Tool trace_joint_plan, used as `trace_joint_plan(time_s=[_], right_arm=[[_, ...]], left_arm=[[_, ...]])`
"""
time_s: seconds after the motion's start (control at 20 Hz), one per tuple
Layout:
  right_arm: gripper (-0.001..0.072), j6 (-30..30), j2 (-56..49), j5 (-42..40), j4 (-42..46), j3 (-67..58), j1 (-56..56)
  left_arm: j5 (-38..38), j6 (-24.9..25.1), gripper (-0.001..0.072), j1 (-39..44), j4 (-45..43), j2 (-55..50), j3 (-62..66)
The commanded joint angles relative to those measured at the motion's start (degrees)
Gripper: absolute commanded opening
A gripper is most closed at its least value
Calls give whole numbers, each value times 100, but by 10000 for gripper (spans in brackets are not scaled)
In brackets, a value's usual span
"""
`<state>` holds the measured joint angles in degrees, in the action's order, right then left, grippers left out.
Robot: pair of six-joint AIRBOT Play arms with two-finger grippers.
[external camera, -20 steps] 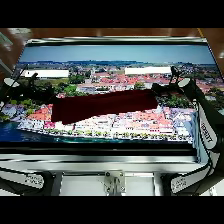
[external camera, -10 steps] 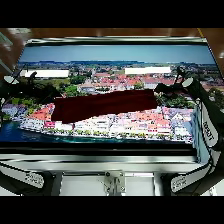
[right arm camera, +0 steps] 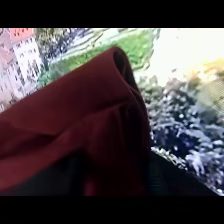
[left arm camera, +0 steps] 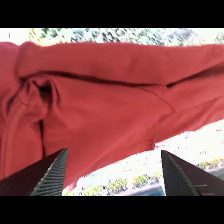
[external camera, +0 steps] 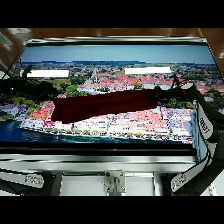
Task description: Fold the shirts.
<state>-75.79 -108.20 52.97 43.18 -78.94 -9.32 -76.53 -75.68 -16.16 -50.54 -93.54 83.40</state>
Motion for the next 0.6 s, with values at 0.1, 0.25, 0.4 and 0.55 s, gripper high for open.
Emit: trace_joint_plan(time_s=[0.1, 0.25, 0.4, 0.55], right_arm=[[63, 914, 162, 72, -525, -4, 66], [62, 1161, 1003, 332, -487, -4, 2], [62, 769, 1989, 1047, -262, -4, -33], [62, 205, 2863, 1744, 107, -4, -33]], left_arm=[[-59, 17, 607, 195, 308, 149, 4], [111, 164, 136, 713, 393, 144, -24], [903, 214, 39, 1628, 654, 142, -264], [2022, 212, 39, 2739, 1099, 138, -577]])
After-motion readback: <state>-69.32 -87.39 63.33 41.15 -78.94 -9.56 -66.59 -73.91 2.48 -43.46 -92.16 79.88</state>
